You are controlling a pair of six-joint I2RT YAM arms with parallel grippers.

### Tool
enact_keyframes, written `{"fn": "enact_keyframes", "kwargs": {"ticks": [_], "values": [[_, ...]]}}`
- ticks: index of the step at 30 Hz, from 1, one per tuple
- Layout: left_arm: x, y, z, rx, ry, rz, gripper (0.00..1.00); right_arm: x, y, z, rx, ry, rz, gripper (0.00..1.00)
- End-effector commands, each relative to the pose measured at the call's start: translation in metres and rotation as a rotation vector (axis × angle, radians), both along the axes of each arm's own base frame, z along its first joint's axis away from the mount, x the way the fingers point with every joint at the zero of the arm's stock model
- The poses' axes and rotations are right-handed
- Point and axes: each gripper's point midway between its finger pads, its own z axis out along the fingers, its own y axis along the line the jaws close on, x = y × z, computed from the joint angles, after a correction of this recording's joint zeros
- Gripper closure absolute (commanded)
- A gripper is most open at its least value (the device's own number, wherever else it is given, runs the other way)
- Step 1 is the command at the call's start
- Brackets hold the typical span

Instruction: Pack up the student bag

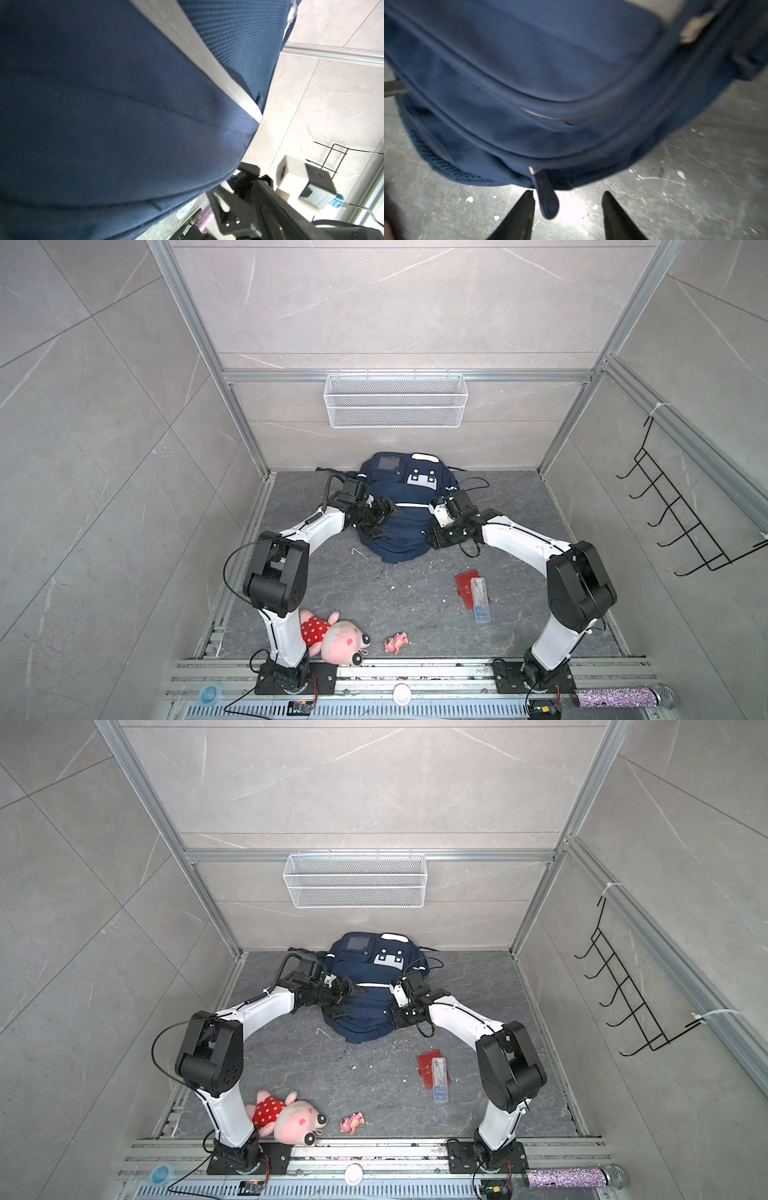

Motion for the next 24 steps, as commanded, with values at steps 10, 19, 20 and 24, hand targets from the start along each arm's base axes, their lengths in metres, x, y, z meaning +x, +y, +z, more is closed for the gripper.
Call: {"fn": "enact_keyframes", "kwargs": {"ticks": [10,19,20,24], "values": [[0.003,0.005,-0.003,-0.041,-0.002,0.018,0.23,0.016,0.021,0.004,0.047,-0.021,0.101,0.72],[0.014,0.008,-0.015,-0.023,0.005,0.035,0.38,0.01,0.012,0.01,0.002,-0.036,0.112,1.0],[0.016,0.008,-0.016,-0.021,0.006,0.037,0.4,0.009,0.011,0.011,-0.001,-0.039,0.115,1.0],[0.023,0.009,-0.021,-0.005,0.003,0.049,0.54,0.005,0.004,0.016,-0.019,-0.051,0.098,1.0]]}}
